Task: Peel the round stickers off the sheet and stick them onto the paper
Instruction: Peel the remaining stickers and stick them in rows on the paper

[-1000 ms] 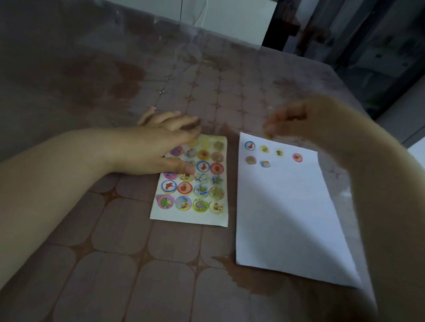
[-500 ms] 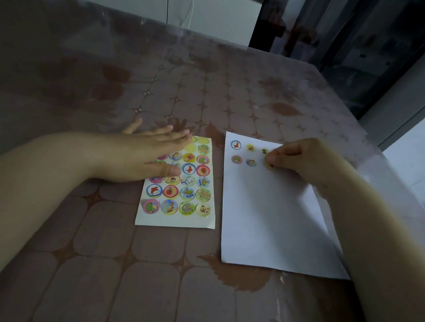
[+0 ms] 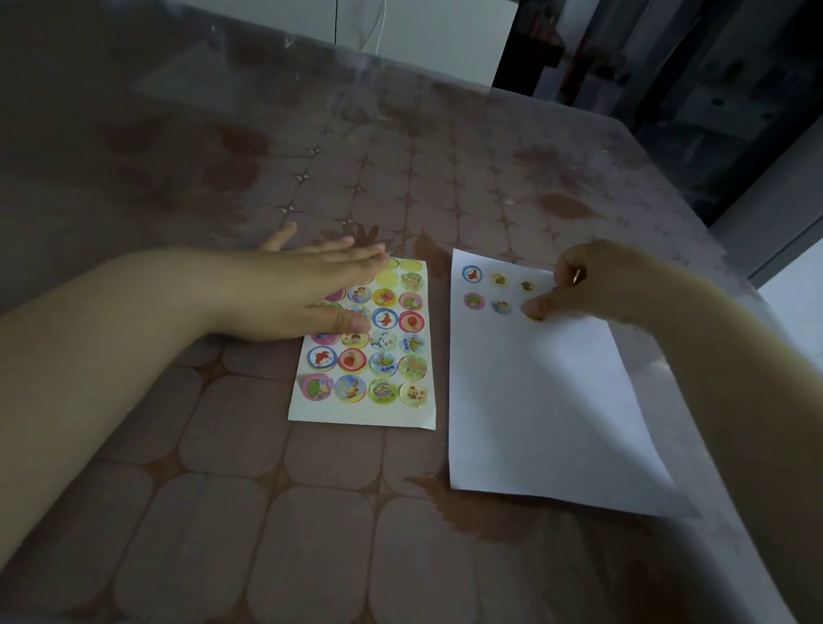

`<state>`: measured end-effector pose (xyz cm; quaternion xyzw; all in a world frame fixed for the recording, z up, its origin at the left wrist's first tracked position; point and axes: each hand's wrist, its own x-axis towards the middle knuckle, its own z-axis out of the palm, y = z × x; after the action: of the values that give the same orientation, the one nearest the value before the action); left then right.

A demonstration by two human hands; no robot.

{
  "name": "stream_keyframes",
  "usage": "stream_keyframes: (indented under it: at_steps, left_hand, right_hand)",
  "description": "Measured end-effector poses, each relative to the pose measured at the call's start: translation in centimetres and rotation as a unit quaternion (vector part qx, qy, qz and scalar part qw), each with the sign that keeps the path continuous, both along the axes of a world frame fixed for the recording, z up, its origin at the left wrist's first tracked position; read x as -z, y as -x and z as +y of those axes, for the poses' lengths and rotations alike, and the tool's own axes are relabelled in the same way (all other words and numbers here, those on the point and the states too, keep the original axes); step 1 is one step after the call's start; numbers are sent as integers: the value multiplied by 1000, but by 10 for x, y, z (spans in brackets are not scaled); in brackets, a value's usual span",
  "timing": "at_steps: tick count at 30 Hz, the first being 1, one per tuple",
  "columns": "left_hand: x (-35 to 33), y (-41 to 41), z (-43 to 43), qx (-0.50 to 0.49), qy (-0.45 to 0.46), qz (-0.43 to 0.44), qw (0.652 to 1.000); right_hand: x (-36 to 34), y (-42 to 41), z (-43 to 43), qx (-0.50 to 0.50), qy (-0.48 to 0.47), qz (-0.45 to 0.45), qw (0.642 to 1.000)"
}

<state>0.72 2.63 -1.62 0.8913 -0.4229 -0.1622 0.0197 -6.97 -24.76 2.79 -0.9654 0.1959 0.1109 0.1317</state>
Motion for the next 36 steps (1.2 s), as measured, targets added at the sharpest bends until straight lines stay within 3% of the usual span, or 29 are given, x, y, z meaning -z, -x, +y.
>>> stream_keyframes:
  at_steps: [5, 8, 11, 19, 25, 31, 36]
  left_hand:
    - [-9, 7, -2, -6, -14, 2, 1000]
    - [-12, 11, -4, -6, -9, 1, 1000]
    - [-13, 12, -3, -6, -7, 3, 1000]
    - [-15, 12, -5, -2, -44, 6, 999]
    - [-11, 9, -4, -9, -18, 11, 1000]
    - [-14, 10, 0, -20, 59, 17, 998]
    - [-11, 6, 2, -9, 70, 5, 998]
  right_hand:
    - [-9, 0, 31, -75, -59, -181, 979]
    - [0, -6, 63, -152, -87, -222, 959]
    - [17, -15, 79, -176, -82, -218, 957]
    - [32, -18, 75, -142, -159, -233, 949]
    - [15, -13, 65, -92, -203, -252, 942]
    - [-34, 23, -11, -24, -78, -91, 993]
    - [4, 38, -17, 68, -214, -124, 966]
